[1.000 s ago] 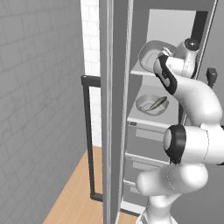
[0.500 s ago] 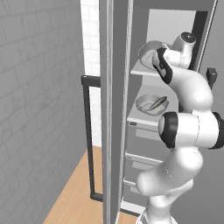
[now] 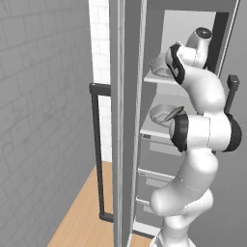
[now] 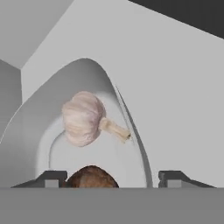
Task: Take the meat container that has the fish and place it on the second highest rack of the freezer. Then take the vegetable container that has the mushroom and garlic and place it on the highest rack of the freezer.
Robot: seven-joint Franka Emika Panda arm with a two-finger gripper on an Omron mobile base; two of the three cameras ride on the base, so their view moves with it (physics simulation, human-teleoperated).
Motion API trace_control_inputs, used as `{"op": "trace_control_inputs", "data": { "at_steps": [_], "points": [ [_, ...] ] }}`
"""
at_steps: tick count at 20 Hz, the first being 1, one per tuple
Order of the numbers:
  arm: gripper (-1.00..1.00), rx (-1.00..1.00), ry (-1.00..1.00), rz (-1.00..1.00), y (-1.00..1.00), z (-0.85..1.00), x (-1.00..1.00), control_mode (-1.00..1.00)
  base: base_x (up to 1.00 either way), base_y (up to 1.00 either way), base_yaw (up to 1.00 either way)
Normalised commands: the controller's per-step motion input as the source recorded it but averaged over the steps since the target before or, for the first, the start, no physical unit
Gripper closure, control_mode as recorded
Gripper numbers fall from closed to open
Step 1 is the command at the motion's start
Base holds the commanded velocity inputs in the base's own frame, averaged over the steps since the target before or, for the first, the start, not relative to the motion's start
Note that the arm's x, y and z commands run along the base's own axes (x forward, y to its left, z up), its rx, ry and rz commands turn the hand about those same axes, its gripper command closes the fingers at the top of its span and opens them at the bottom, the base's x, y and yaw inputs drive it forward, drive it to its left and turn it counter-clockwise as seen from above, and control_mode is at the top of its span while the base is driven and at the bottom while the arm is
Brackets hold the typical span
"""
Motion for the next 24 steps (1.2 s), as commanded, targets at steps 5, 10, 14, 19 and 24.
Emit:
{"op": "trace_control_inputs", "data": {
  "at_steps": [5,10,14,19,24],
  "points": [
    [-1.00,-0.13,-0.39,0.01,0.23,-0.01,-0.30,-1.00,0.00,0.00,0.00],
    [-1.00,-0.03,-0.25,0.01,0.35,-0.01,-0.79,-1.00,0.00,0.00,0.00],
    [-1.00,-0.01,-0.06,0.02,0.27,0.00,-1.00,-1.00,0.00,0.00,0.00],
    [-1.00,0.00,0.08,0.03,0.13,0.08,-1.00,-1.00,0.00,0.00,0.00],
    [-1.00,0.00,0.03,0.03,0.20,0.03,-1.00,-1.00,0.00,0.00,0.00]
  ]
}}
